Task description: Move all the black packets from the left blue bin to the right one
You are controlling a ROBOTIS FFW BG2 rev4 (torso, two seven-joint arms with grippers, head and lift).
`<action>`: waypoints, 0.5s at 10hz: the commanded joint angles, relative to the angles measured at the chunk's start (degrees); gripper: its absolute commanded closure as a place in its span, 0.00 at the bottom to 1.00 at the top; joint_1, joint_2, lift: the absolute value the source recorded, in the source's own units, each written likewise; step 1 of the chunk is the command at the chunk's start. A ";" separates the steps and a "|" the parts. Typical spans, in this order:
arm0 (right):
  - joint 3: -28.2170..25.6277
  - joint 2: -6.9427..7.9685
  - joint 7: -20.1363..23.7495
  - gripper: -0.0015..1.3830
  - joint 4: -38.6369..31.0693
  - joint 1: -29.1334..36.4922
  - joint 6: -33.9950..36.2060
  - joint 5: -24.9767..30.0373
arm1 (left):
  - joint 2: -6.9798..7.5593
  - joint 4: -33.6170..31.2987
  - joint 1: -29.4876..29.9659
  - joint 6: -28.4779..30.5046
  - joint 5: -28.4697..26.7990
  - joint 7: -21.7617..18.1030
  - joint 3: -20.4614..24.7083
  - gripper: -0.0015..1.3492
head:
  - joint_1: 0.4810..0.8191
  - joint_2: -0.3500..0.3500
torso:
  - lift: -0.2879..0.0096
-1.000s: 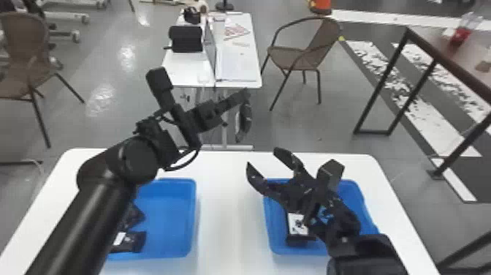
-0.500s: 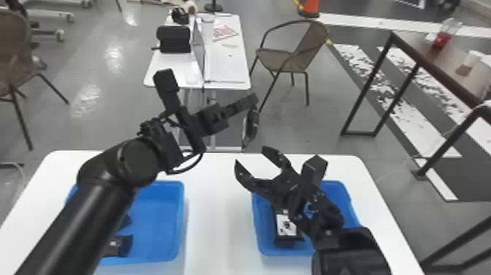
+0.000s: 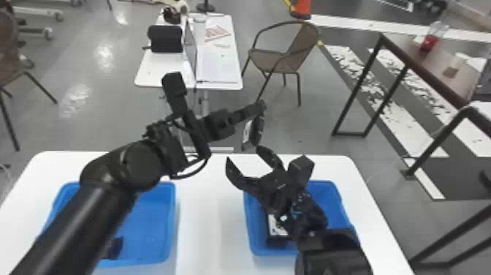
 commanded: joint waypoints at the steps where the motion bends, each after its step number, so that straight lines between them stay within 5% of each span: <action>1: 0.06 0.62 -3.16 0.24 -1.00 0.10 0.03 3.33 | -0.15 0.03 -0.41 0.22 2.63 0.08 -2.73 0.90 | 0.57 0.20 | 0.97; 2: 0.23 0.62 -6.68 0.61 -2.14 0.36 0.03 4.39 | -0.15 0.03 -0.58 0.30 3.59 0.17 -3.69 0.90 | 0.57 0.19 | 0.97; 4: 1.38 0.62 -14.59 0.77 -3.90 1.42 0.03 4.13 | -0.15 -0.06 -0.67 0.22 5.26 0.26 -5.27 0.90 | 0.54 0.14 | 0.97; 5: 1.55 0.62 -16.43 0.95 -4.52 1.68 0.03 4.83 | -0.15 -0.06 -0.58 0.22 6.06 0.26 -6.07 0.90 | 0.53 0.12 | 0.97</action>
